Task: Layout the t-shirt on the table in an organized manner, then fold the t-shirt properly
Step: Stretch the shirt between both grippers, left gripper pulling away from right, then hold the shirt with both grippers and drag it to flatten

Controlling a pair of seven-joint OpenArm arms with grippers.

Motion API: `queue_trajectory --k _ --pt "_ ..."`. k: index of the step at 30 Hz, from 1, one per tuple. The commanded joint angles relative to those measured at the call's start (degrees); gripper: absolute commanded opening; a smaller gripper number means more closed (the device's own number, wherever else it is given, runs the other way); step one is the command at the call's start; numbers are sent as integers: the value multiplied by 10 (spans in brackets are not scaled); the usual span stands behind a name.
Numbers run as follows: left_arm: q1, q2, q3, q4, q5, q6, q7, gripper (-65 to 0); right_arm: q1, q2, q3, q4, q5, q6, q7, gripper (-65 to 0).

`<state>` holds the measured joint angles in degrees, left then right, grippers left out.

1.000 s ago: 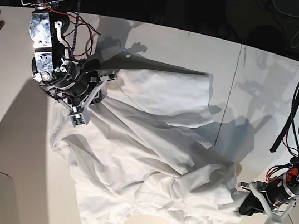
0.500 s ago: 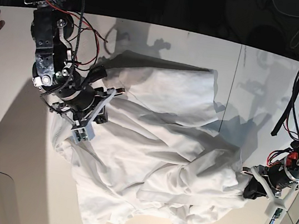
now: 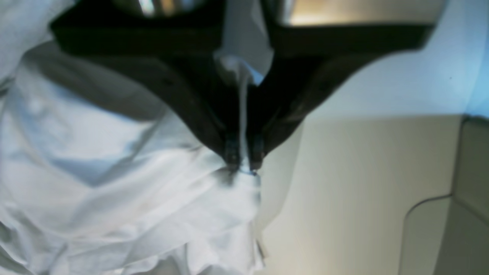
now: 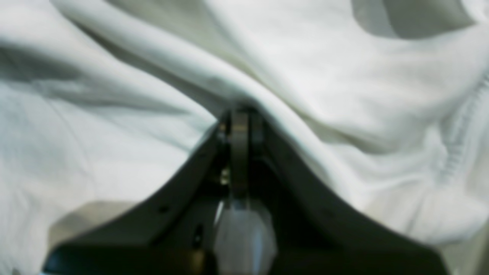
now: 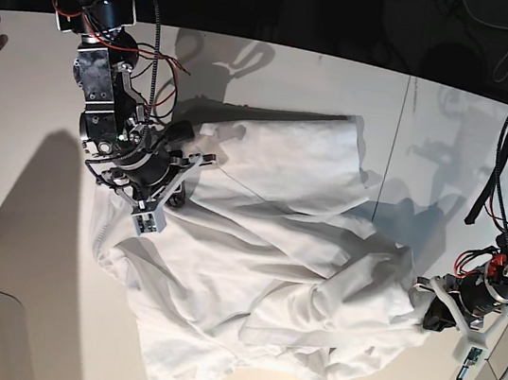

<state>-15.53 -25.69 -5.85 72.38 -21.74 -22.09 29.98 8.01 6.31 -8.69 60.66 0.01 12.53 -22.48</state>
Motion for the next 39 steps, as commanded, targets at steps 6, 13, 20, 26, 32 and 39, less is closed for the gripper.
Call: queue_trajectory --k 6,13,20,26,32,39 --pt "-14 -12 -6 11 6 48 -19 -526 -8 42 2 -19 -41 -34 -80 -650" --pt "-14 -11 -6 11 14 48 -19 -536 -8 45 2 -19 -41 -34 -80 -650" --pt "-14 -12 -6 11 95 67 -17 -650 -8 45 2 -19 -41 -34 -96 -650" --pt "19 -52 -6 11 175 127 23 -650 -9 45 2 -18 -41 -34 -110 -650" --pt "60 -56 -6 11 216 126 60 -650 -9 44 2 -18 -41 -34 -110 -650" --pt "71 -56 -6 11 229 126 61 -424 -9 44 2 -17 -41 -34 -121 -650"
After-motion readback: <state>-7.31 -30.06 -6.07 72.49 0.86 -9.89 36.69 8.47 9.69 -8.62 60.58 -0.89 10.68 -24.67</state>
